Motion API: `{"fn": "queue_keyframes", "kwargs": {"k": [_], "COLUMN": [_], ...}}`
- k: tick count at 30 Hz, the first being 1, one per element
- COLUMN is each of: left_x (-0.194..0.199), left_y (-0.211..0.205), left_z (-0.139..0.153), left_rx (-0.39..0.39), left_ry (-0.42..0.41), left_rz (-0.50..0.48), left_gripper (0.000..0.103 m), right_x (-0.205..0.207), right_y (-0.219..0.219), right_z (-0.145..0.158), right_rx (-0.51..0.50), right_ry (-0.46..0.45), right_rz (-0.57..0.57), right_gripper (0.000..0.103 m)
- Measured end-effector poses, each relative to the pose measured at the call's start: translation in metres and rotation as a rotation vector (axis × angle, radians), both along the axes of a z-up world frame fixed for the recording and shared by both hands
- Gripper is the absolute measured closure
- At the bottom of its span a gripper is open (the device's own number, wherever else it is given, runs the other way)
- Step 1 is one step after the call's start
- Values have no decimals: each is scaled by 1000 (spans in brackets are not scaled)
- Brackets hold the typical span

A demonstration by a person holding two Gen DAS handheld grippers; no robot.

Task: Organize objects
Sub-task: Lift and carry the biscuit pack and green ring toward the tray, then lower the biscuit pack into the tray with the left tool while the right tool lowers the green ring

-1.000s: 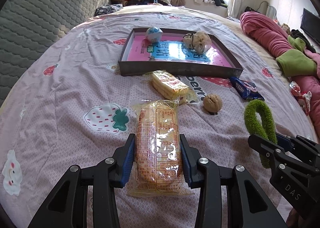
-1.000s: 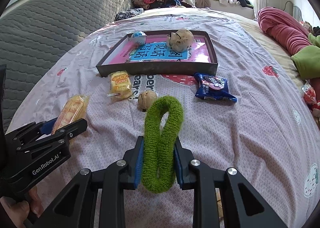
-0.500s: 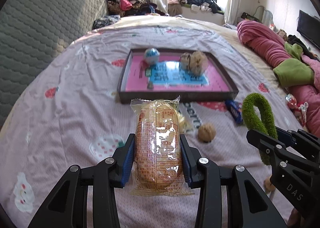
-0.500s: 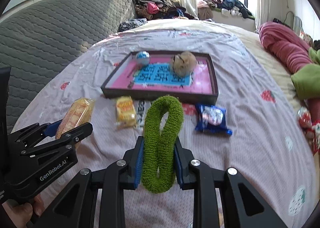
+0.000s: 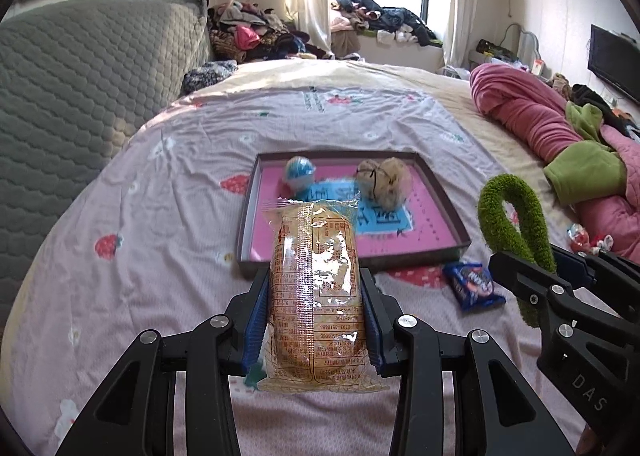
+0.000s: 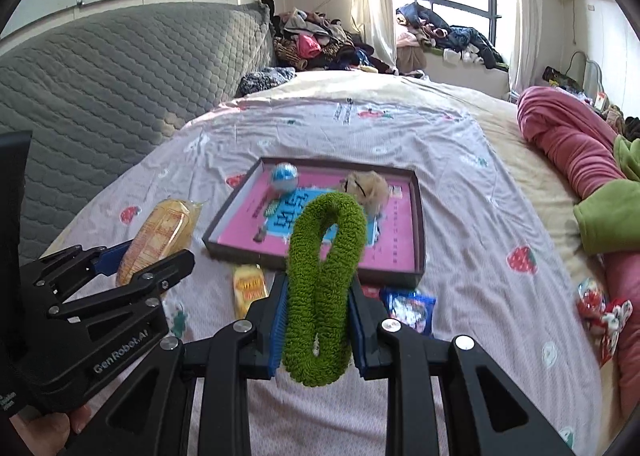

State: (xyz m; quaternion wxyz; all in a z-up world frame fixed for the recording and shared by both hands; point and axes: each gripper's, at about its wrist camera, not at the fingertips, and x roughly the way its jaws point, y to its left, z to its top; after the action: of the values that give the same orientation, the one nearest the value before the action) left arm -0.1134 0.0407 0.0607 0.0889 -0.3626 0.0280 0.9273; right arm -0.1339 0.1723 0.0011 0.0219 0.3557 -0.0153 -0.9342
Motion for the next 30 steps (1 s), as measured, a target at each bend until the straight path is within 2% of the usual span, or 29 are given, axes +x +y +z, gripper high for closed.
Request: {"fn": "queue_keyframes", "kwargs": {"k": [16,30], "left_x": [-41,-91], "left_y": [5,17], "left_z": [38,41], "left_rx": [-11,-21], "left_ry": [62,73], "left_rz": [-2,-1], "left_gripper": [60,60], "right_x": [-36,-79], "right_y": [3,8], "right_z": [30,30], "right_rx": [35,47], "right_ry": [52,64], "right_rz": [16,27], "right_gripper": [76,76]}}
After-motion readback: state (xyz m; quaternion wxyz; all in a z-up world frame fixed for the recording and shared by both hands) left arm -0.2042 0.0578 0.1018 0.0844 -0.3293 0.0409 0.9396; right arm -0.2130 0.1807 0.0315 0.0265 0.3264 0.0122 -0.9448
